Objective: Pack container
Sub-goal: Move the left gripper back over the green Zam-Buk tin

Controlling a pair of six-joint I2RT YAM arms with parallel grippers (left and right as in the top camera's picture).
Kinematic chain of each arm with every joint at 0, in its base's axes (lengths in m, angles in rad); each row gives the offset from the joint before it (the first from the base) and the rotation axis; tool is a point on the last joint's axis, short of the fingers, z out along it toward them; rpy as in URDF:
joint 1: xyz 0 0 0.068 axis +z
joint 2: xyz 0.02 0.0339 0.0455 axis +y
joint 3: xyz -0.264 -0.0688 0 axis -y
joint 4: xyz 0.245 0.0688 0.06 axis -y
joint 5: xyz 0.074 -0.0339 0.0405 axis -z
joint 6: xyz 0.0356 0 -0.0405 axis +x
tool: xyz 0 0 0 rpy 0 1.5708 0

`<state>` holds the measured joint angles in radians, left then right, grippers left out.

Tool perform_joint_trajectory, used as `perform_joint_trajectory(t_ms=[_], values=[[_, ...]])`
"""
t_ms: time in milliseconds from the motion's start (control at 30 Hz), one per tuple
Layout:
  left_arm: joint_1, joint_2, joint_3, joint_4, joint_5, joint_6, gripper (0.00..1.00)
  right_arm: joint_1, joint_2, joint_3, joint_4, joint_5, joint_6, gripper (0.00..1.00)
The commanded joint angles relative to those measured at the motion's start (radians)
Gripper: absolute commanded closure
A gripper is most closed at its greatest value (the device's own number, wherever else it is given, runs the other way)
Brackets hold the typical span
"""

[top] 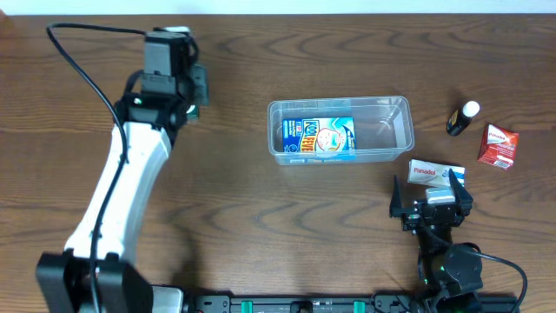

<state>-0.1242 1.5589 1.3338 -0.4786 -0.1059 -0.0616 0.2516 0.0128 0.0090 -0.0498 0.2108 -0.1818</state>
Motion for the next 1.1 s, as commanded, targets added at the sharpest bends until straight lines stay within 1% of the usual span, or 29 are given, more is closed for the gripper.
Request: perform_joint_trajectory(t_ms=[0,33,67,100,400,633,667,733,800,867,1067], values=[[0.033,0.061,0.001,0.027,-0.010,-0.024,0.28,-0.003,-0.001,-0.003,-0.002,0.009,-0.006,0.01],[0.037,0.076,0.001,0.036,-0.010,-0.024,0.12,-0.003,-0.001,-0.003,-0.002,0.009,-0.006,0.01],[0.039,0.095,0.001,0.047,-0.011,-0.023,0.05,-0.003,-0.001,-0.003,-0.002,0.010,-0.006,0.01],[0.041,0.114,0.001,0.055,-0.011,-0.023,0.01,-0.003,-0.001,-0.003,-0.002,0.009,-0.006,0.01],[0.059,0.304,0.001,0.097,-0.011,-0.022,0.02,-0.003,-0.001,-0.003,-0.002,0.010,-0.006,0.01],[0.117,0.417,0.001,0.138,0.000,-0.020,0.02,-0.003,-0.001,-0.003,-0.002,0.009,-0.006,0.01],[0.127,0.428,0.001,0.146,0.026,-0.001,0.02,-0.003,-0.001,-0.003,-0.002,0.010,-0.006,0.01],[0.150,0.450,0.001,0.172,0.140,0.058,0.02,-0.003,-0.001,-0.003,-0.002,0.010,-0.006,0.01],[0.168,0.467,0.001,0.190,0.225,0.090,0.02,-0.003,-0.001,-0.003,-0.002,0.010,-0.006,0.01],[0.181,0.478,0.001,0.204,0.245,0.092,0.02,-0.003,-0.001,-0.003,-0.002,0.010,-0.006,0.01],[0.191,0.499,0.001,0.227,0.245,0.095,0.02,-0.003,-0.001,-0.003,-0.002,0.010,-0.006,0.01]])
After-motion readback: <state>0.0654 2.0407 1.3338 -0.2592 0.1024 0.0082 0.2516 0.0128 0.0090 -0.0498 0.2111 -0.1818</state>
